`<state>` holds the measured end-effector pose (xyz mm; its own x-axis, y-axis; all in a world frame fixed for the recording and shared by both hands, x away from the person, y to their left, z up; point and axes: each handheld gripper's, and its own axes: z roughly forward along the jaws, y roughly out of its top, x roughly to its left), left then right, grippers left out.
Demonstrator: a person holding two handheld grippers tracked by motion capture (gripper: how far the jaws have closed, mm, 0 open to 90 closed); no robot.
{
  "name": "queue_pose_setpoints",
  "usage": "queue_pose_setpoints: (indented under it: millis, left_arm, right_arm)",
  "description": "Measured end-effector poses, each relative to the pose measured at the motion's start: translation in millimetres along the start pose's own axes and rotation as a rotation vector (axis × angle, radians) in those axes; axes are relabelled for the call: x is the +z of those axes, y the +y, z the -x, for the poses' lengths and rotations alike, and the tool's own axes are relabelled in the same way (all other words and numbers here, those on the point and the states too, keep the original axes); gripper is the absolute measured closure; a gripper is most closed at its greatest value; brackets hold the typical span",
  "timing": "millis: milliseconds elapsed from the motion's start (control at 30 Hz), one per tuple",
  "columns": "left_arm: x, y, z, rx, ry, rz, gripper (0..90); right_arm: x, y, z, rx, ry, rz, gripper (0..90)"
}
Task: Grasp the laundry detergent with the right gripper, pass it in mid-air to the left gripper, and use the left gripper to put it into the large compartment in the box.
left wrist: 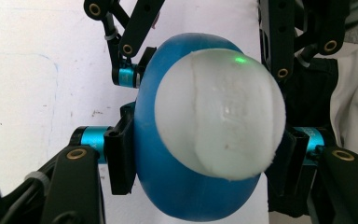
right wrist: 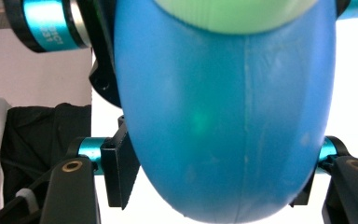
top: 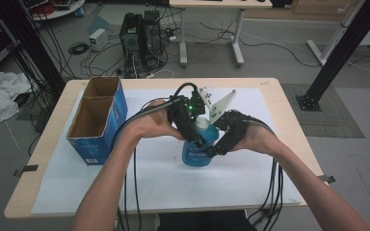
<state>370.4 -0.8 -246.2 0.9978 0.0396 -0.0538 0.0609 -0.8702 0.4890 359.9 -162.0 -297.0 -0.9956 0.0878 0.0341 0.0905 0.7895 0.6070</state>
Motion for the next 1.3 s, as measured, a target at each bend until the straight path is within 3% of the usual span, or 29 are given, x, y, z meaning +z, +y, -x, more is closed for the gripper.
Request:
queue_pose_setpoints:
  millis: [367, 433, 533, 667, 800, 933, 1167, 1300]
  left_arm:
    - [-2.1, -1.1, 1.0, 0.003, 0.001, 0.006, 38.4]
    - [-1.4, -1.6, 1.8, -0.012, -0.002, 0.018, 38.4]
    - [-2.5, -1.9, 1.1, 0.000, -0.001, 0.006, 38.4]
    - [-4.1, -3.0, 1.1, -0.002, 0.002, 0.011, 38.4]
    - [-5.6, -3.7, 0.7, 0.008, 0.001, -0.001, 38.4]
    - [-7.4, -4.6, -0.2, 0.019, 0.002, -0.015, 38.4]
    - [-9.6, -7.7, 1.2, -0.005, 0.008, -0.002, 38.4]
    - [-14.0, -10.0, 1.3, -0.017, 0.022, -0.010, 38.4]
  right_arm:
    - [-2.0, -1.6, -0.1, 0.006, -0.009, 0.004, 25.1]
    - [-2.4, -1.8, -0.6, 0.011, -0.011, 0.003, 23.7]
    - [-4.2, -1.9, -0.3, 0.020, 0.001, -0.001, 23.2]
    - [-3.8, -2.8, 1.3, 0.001, -0.025, 0.012, 23.0]
    - [-6.2, -2.9, 0.1, 0.034, -0.012, 0.007, 22.8]
    - [-6.8, -3.3, -0.3, 0.025, -0.014, 0.002, 22.7]
    - [-6.9, -5.7, -2.2, 0.037, -0.014, -0.020, 22.1]
    - [-8.1, -9.1, -1.7, 0.057, -0.048, -0.038, 16.4]
